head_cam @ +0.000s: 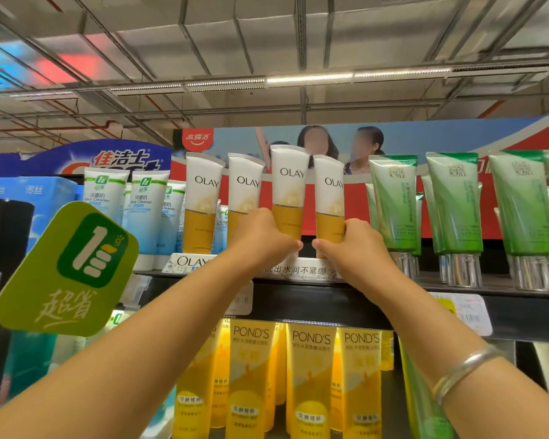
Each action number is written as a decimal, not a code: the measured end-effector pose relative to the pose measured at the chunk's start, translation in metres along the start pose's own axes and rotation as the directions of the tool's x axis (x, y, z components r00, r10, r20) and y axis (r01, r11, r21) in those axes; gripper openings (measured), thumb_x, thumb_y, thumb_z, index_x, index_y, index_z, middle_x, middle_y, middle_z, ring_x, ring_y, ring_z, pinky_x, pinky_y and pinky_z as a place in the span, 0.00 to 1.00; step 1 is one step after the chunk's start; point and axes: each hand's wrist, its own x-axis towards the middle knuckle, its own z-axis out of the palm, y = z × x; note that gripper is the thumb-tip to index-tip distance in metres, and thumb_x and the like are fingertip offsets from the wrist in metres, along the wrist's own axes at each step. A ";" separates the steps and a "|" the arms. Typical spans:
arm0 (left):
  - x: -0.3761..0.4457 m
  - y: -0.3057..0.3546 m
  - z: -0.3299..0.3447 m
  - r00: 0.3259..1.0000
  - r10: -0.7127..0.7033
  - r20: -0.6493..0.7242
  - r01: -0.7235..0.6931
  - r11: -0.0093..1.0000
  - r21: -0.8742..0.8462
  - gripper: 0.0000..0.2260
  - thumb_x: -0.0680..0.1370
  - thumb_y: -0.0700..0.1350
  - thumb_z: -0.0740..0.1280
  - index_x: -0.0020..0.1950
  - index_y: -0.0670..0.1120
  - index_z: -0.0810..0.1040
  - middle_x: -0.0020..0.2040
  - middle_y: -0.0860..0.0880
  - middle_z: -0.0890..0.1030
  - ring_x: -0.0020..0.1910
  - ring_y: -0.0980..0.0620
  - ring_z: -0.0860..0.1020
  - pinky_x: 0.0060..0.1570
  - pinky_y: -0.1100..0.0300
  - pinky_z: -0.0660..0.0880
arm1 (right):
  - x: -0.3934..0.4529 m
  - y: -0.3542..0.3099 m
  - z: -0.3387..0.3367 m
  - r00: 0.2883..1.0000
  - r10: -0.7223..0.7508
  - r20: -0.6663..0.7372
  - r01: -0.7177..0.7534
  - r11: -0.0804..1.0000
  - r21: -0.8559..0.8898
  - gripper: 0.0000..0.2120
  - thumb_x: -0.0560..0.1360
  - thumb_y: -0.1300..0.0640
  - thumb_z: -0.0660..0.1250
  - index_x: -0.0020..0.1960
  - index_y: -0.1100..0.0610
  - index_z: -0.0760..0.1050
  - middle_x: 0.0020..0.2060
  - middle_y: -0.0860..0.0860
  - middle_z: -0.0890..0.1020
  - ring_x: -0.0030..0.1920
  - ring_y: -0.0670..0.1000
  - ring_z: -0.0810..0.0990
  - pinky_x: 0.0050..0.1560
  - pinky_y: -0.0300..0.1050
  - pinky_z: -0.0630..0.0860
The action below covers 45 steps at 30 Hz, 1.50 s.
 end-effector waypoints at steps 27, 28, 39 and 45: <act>-0.006 -0.006 0.000 0.993 0.094 -0.069 -0.085 0.989 0.124 0.21 0.73 0.52 0.70 0.60 0.43 0.71 0.56 0.45 0.78 0.54 0.46 0.76 0.50 0.55 0.74 | 0.010 -0.003 0.005 0.999 0.004 -0.046 -0.004 1.000 -0.003 0.19 0.77 0.53 0.65 0.59 0.65 0.66 0.46 0.57 0.71 0.47 0.55 0.71 0.48 0.50 0.69; -0.005 -0.006 0.000 0.994 0.091 -0.068 -0.082 0.989 0.122 0.21 0.73 0.52 0.70 0.60 0.43 0.71 0.57 0.45 0.78 0.55 0.47 0.76 0.50 0.56 0.74 | 0.012 -0.005 0.005 0.997 -0.008 -0.080 0.010 1.000 0.017 0.19 0.77 0.54 0.65 0.60 0.66 0.66 0.48 0.58 0.72 0.49 0.56 0.73 0.50 0.50 0.70; -0.033 -0.006 -0.012 0.989 0.077 -0.127 -0.095 0.984 -0.148 0.18 0.76 0.46 0.67 0.65 0.45 0.72 0.58 0.49 0.77 0.57 0.51 0.75 0.55 0.57 0.73 | -0.011 -0.028 -0.005 0.975 -0.099 -0.198 0.176 0.889 0.422 0.14 0.75 0.52 0.67 0.57 0.51 0.68 0.48 0.44 0.75 0.47 0.43 0.74 0.43 0.36 0.71; -0.109 -0.010 -0.005 0.992 0.084 -0.092 -0.122 0.803 -0.584 0.07 0.77 0.48 0.66 0.54 0.56 0.77 0.50 0.56 0.81 0.52 0.59 0.79 0.55 0.54 0.77 | -0.067 -0.026 -0.012 0.997 -0.057 -0.052 0.077 0.801 0.594 0.15 0.73 0.53 0.69 0.58 0.53 0.73 0.50 0.48 0.81 0.46 0.44 0.81 0.39 0.35 0.78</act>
